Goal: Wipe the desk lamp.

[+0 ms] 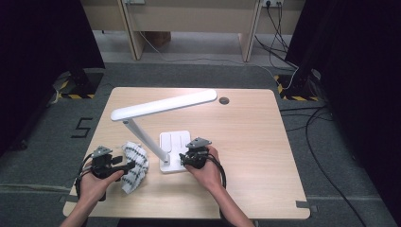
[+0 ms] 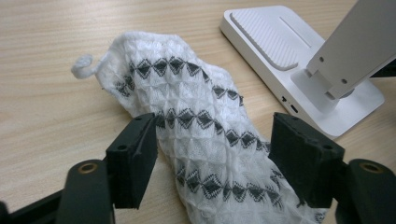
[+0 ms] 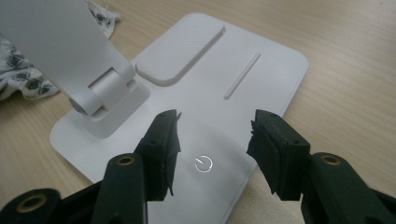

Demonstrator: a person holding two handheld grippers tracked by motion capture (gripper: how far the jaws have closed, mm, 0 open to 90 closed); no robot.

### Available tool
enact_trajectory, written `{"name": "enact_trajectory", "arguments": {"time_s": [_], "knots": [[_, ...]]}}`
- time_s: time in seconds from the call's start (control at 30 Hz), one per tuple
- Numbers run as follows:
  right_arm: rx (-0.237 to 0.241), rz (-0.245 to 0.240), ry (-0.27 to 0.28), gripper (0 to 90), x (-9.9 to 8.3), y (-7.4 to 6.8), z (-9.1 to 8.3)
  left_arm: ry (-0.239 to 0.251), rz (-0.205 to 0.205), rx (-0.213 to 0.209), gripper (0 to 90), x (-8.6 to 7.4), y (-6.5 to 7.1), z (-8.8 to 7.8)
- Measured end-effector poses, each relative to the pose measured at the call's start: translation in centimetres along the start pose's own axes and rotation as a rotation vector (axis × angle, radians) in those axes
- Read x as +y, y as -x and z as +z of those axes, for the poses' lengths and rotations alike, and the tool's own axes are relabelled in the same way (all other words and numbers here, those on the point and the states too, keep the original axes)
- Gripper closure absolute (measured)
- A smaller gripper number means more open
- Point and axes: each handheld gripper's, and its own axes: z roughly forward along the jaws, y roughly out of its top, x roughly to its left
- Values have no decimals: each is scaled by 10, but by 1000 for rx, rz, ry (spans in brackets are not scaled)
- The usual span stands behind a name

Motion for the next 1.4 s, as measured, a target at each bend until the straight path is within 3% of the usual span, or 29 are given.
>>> {"name": "enact_trajectory", "arguments": {"time_s": [0.43,0.83,1.2,1.4], "knots": [[-19,4,33,456,-7,9,-29,54,-6,-4,262,-7,-6,-12],[-52,19,40,446,-20,24,-58,60,-1,15,258,-17,-14,-17],[-96,35,69,423,-33,36,-81,101,9,41,261,-22,-22,-23],[-115,47,80,417,-39,42,-92,92,-3,53,263,-28,-27,-23]]}}
